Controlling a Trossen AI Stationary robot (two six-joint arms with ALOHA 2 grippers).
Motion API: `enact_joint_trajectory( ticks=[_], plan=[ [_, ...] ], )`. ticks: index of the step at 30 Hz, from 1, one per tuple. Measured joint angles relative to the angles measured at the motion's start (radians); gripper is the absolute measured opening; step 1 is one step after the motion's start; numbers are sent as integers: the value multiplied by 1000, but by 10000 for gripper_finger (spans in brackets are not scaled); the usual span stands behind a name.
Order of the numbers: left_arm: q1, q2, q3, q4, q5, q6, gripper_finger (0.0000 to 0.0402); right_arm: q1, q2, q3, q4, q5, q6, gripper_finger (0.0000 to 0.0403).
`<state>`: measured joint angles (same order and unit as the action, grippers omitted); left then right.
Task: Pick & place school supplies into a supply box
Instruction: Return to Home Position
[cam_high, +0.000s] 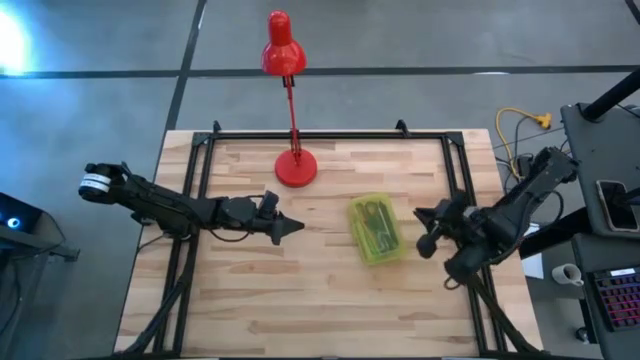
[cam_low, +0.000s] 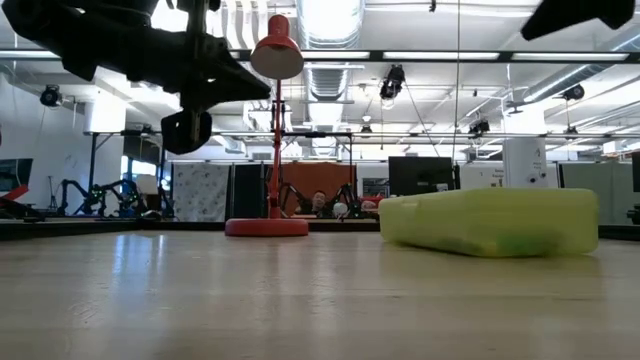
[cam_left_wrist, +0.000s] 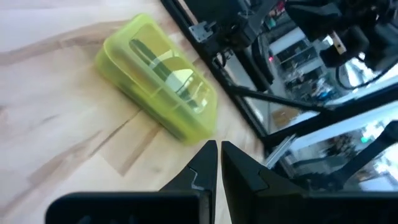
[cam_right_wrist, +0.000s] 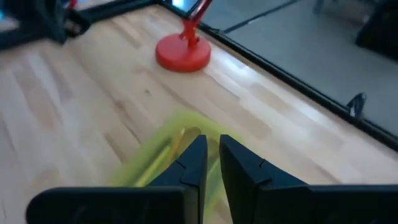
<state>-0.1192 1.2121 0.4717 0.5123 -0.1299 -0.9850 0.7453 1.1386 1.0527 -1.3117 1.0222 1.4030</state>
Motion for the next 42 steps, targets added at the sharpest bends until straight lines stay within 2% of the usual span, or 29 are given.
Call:
enact_joint_trajectory(
  ticks=[5,13,17,22,25,31,35,38,42],
  plan=[
    [0,0,0,-17,0,74,6,71,-26,-96,-47,-43,-45,38],
    [1,0,-1,-18,-2,285,6,130,-58,-223,-210,-268,117,38],
    [2,0,-1,-19,-4,343,6,150,-73,-285,-260,-348,62,38],
    [2,18,-2,-20,-25,442,6,158,-73,-306,-241,-343,-54,38],
    [2,46,-2,-20,-60,456,6,158,-72,-314,-252,-324,-64,38],
    [3,128,-1,-17,-62,457,6,158,-72,-315,-253,-319,-64,38],
    [3,209,16,67,-58,482,6,158,-72,-315,-252,-316,-63,38],
    [10,297,60,163,-31,519,6,158,-72,-316,-253,-314,-46,38],
    [28,432,184,179,113,523,6,158,-72,-316,-251,-308,-26,38]
  ],
)
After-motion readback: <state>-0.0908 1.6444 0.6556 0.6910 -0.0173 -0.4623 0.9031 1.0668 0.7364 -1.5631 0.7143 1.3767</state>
